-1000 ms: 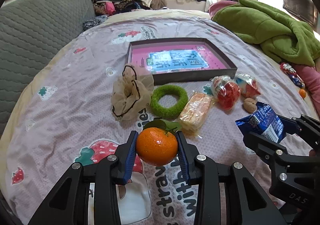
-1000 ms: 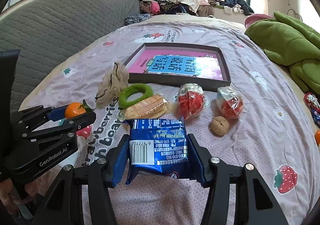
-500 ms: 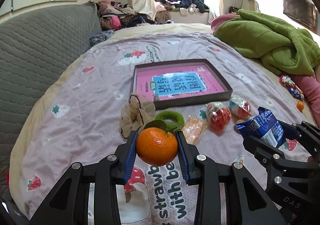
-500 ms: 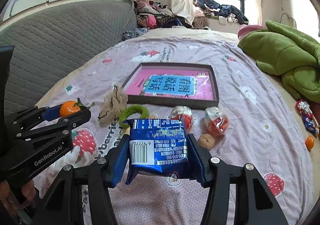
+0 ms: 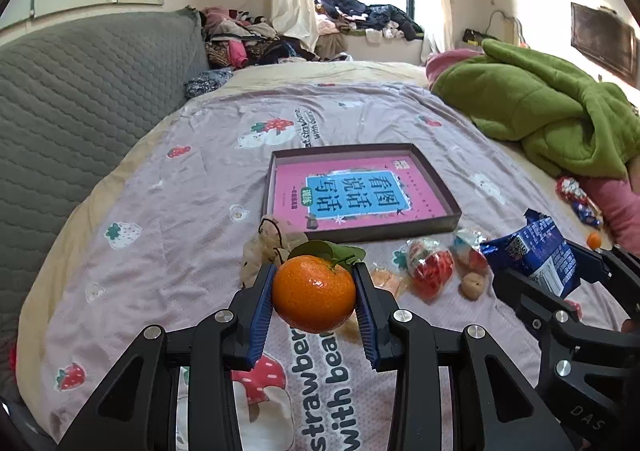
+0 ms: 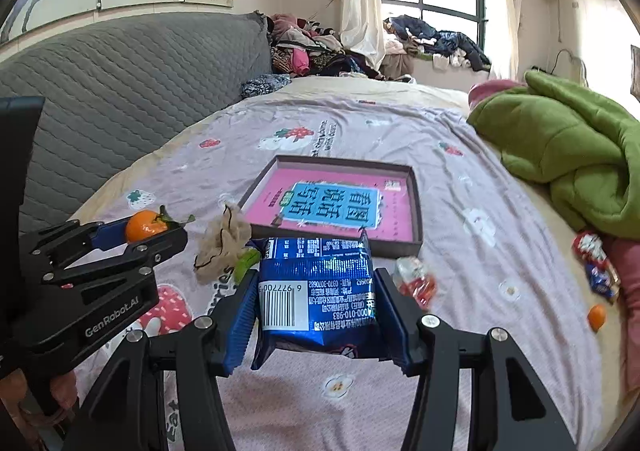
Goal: Organize objects
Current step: 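Lift the mandarin and blue packet and carry both over the pink tray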
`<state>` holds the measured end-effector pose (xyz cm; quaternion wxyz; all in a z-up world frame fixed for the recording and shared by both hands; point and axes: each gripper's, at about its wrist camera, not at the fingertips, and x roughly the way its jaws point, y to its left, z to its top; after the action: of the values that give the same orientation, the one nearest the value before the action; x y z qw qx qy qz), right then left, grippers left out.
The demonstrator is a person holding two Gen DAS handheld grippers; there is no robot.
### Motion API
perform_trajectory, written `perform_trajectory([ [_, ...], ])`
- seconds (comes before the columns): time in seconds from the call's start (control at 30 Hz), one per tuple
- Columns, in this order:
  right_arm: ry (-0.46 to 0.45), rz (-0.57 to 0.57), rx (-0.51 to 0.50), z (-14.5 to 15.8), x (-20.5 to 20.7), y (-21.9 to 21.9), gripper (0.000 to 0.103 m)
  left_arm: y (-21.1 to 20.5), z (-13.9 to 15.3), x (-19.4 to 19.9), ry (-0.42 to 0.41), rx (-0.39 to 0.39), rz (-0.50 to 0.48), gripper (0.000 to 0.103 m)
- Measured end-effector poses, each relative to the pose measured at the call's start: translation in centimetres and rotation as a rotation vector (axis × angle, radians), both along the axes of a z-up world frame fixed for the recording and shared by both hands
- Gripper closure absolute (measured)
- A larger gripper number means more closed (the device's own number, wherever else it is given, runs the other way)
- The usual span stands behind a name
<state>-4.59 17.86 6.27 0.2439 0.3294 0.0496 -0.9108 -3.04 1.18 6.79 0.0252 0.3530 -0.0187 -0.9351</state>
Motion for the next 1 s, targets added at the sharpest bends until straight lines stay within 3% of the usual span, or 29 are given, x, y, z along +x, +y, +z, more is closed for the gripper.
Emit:
perform_trajectory([
  [0.4, 0.03, -0.01, -0.041, 1.6, -1.3, 0.3, 0.047, 0.4, 0.9, -1.7, 0.012, -0.002, -0.014, 0.064],
  [1.0, 0.043, 0.005, -0.045, 1.3, -4.9, 0.5, 0.047, 0.1, 0.5, -5.8, -0.009, -0.02, 0.027, 0.064],
])
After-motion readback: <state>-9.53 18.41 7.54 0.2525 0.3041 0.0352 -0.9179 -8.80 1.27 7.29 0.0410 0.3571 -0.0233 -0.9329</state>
